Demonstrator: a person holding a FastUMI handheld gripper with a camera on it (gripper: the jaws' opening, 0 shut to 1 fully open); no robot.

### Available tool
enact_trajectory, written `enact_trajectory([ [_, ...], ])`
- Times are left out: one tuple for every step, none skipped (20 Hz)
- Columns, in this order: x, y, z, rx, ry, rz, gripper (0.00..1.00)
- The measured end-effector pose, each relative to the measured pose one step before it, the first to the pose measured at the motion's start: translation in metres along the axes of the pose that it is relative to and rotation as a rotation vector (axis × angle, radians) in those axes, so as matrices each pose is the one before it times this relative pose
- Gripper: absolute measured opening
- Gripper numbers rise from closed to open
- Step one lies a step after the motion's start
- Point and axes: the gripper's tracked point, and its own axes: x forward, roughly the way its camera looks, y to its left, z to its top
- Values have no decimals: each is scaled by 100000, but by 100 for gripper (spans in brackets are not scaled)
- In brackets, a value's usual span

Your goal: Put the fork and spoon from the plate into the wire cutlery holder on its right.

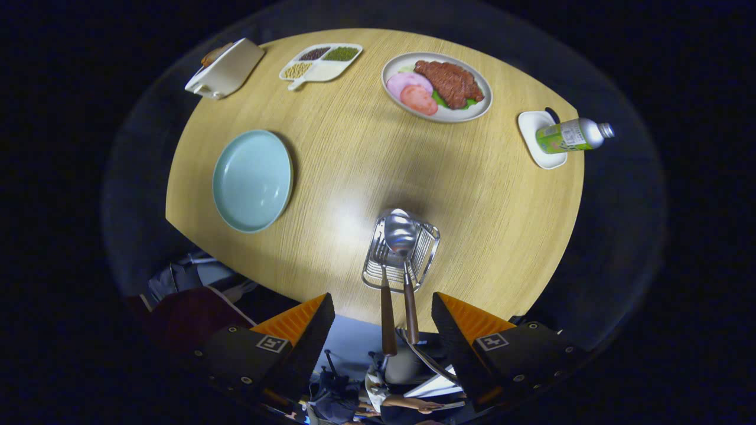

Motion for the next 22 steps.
enact_trajectory([
  [-749, 2, 695, 3298, -7335, 1101, 99],
  [-815, -66, 209, 2631, -6759, 106, 99],
  [-918, -342, 367, 1949, -6883, -450, 99],
  [-888, -584, 276, 1992, -6509, -737, 99],
  [-854, -420, 405, 2649, -7379, -284, 99],
  [-1029, -285, 469, 2856, -7322, 669, 99],
  [-1101, -173, 569, 2991, -7954, 535, 99],
  [-1074, -465, 511, 2196, -7240, 175, 99],
  [-744, -526, 1082, 1949, -7688, -966, 99],
  [-762, -614, 780, 1671, -8686, -992, 99],
  [-809, -355, 662, 2247, -8199, -530, 99],
  [-838, -294, 675, 3270, -7589, 79, 99],
  [-721, -441, 954, 3570, -7680, -174, 99],
  [-795, -808, 609, 3164, -7242, -819, 99],
  [-996, -659, 1081, 2868, -6607, -1164, 98],
  [-988, -998, 447, 2465, -6021, -1506, 98],
  [-641, -950, 330, 2198, -5674, -1357, 98],
  [-650, -658, 164, 1882, -4740, -688, 98],
  [-497, -655, -18, 864, -3103, -729, 99],
  [-431, -549, -152, 75, -2302, -424, 98],
  [-441, -417, 15, -304, -1810, -130, 98],
  [-358, -297, 208, 304, -2015, 198, 98],
])
